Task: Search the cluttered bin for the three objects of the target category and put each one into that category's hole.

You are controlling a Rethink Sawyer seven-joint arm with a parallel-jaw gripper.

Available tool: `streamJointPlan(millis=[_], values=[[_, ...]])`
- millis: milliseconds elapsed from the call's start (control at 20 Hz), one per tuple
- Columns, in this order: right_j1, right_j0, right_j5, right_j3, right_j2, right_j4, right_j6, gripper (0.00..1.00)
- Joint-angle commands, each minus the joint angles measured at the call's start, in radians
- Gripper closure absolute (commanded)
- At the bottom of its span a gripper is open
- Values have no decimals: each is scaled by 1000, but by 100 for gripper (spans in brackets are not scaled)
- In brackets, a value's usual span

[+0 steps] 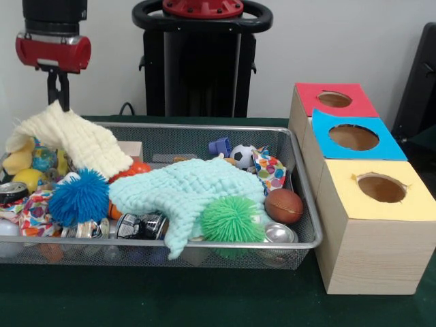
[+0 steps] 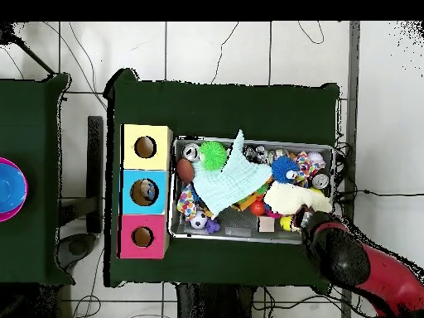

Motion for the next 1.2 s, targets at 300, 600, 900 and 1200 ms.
streamJointPlan(millis=[300, 600, 900, 1200], values=[[-55, 89, 41, 132, 22, 66, 172, 100], [-74, 179, 31, 140, -28, 116, 233, 100], [-50, 278, 22, 111, -89, 165, 263, 100], [-9, 370, -35, 104, -148, 217, 296, 100]])
